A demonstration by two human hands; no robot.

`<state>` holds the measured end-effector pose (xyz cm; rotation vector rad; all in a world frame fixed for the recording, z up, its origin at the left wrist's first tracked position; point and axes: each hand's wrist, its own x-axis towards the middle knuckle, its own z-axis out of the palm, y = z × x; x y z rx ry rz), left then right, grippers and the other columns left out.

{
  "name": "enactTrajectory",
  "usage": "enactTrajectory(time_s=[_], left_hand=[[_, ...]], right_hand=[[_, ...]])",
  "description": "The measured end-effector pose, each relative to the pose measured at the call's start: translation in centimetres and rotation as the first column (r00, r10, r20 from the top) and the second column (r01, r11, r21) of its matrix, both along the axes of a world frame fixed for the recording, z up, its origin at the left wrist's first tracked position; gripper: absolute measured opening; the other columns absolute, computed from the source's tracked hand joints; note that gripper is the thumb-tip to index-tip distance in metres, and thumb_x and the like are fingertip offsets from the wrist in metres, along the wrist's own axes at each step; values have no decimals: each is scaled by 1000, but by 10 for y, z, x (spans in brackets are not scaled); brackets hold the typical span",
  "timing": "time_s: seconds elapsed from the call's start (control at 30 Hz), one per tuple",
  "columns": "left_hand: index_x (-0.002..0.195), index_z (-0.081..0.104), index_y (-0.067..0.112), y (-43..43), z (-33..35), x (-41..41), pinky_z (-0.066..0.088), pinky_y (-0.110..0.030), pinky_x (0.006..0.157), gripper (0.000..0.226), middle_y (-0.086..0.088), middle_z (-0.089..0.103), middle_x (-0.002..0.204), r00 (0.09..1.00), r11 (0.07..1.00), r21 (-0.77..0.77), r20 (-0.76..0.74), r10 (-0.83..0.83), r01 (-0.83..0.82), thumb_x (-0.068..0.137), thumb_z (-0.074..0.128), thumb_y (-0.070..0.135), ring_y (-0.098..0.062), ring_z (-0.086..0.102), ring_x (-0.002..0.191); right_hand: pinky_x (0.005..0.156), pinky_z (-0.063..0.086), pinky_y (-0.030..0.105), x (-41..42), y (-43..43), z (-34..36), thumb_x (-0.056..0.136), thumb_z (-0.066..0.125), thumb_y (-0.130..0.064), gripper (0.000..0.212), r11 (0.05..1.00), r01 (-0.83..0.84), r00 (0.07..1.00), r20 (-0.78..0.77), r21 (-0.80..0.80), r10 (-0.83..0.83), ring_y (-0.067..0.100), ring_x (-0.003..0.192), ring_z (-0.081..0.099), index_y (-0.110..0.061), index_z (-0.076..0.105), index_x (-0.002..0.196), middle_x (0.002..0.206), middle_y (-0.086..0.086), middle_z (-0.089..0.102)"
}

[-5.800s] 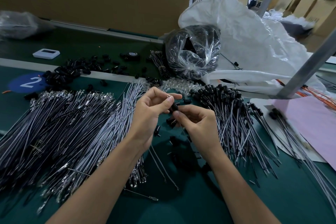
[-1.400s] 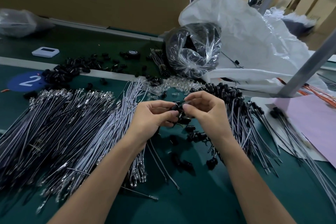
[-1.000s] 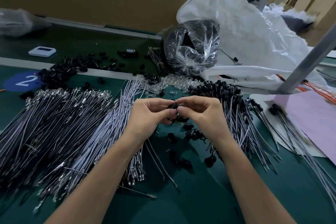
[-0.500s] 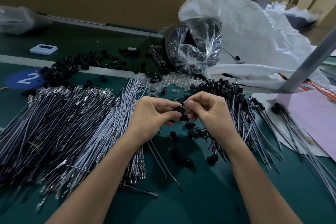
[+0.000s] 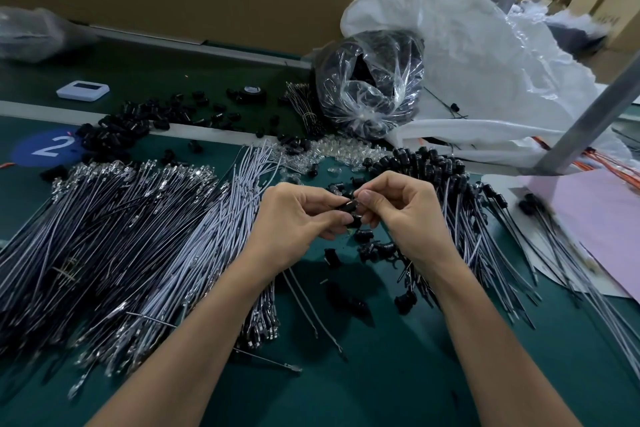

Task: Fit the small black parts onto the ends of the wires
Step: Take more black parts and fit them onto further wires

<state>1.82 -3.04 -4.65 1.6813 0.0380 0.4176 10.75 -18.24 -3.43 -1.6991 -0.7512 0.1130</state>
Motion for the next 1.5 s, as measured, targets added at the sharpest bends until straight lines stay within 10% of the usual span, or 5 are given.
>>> enactTrajectory(time_s=[1.1, 1.27, 1.4, 1.5], left_hand=[[98, 73, 8, -9, 3, -1, 59, -24, 59, 19, -8, 76, 78, 998, 976, -219, 55, -13, 25, 81, 71, 3, -22, 75, 69], [108, 71, 14, -7, 10, -6, 61, -29, 63, 34, -12, 77, 85, 995, 945, -309, 17, -103, 103, 79, 67, 33, -28, 75, 76], [103, 71, 14, 4, 13, -5, 57, -26, 58, 46, -10, 76, 79, 989, 925, -357, 18, 149, -133, 86, 49, 51, -27, 75, 71], [95, 72, 16, 15, 17, -4, 55, -24, 54, 48, -6, 75, 72, 921, 847, -437, 97, 378, -302, 92, 41, 54, -23, 73, 64]], right_hand=[[62, 53, 24, -13, 7, 2, 91, 66, -6, 10, 991, 0, 999, -45, 130, 6, 13, 66, 64, 1, 68, 84, 72, 6, 70], [72, 55, 35, -15, -2, 21, 90, 62, -15, 8, 998, -15, 999, -31, 66, 17, 18, 74, 64, -7, 64, 89, 83, 9, 69], [63, 56, 21, 0, -43, 49, 86, 56, -19, 12, 935, -52, 941, -296, 351, 163, 14, 68, 65, -9, 62, 89, 81, 7, 71], [58, 53, 15, 17, -78, 64, 86, 59, -28, 17, 977, 173, 976, -153, 127, -153, 5, 64, 63, -13, 65, 89, 71, -7, 69]])
